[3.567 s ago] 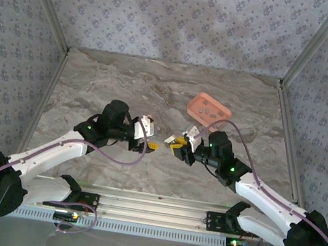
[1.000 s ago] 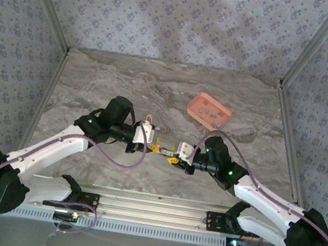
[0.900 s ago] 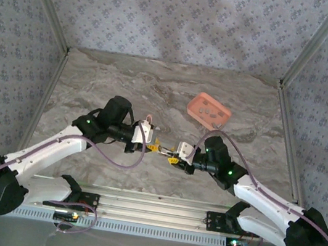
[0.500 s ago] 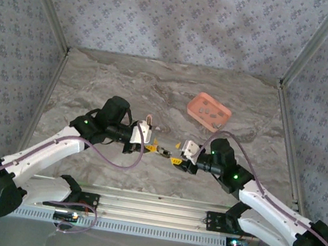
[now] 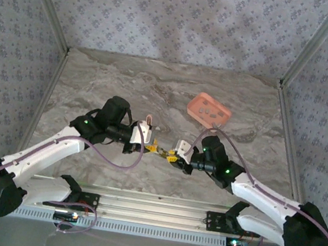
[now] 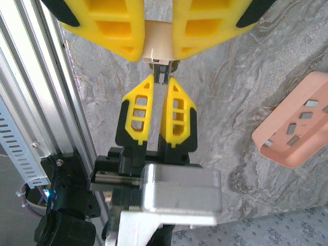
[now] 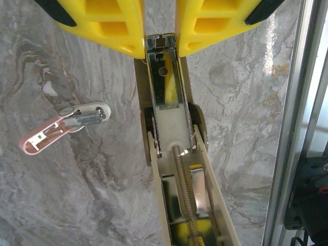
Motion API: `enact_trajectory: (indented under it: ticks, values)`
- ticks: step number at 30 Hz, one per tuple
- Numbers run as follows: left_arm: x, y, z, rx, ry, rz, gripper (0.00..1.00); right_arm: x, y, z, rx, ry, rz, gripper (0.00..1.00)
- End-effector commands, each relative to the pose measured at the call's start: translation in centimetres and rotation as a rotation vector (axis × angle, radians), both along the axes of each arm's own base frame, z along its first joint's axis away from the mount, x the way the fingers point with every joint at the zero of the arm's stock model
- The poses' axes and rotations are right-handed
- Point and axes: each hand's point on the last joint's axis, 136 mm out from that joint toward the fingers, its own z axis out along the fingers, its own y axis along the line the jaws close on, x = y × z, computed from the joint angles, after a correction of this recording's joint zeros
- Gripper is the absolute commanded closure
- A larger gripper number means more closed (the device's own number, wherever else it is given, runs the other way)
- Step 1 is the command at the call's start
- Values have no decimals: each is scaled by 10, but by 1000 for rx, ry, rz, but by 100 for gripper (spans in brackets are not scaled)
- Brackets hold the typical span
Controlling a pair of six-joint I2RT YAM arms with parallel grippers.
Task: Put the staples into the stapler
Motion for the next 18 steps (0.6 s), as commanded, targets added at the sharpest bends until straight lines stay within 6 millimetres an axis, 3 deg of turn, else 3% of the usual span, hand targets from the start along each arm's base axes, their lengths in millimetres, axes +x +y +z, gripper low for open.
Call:
enact_trajectory:
  ticks: [1, 7, 18]
  values:
    - [-4, -4, 17, -59, -24, -39, 86, 1, 11, 7, 23, -3, 30, 83]
    - [-3, -4, 16, -59, -25, -34, 86, 2, 15, 5, 19, -5, 36, 81]
    - [3, -5, 8, -33, -22, -13, 86, 0, -11, 34, 27, -133, -52, 57]
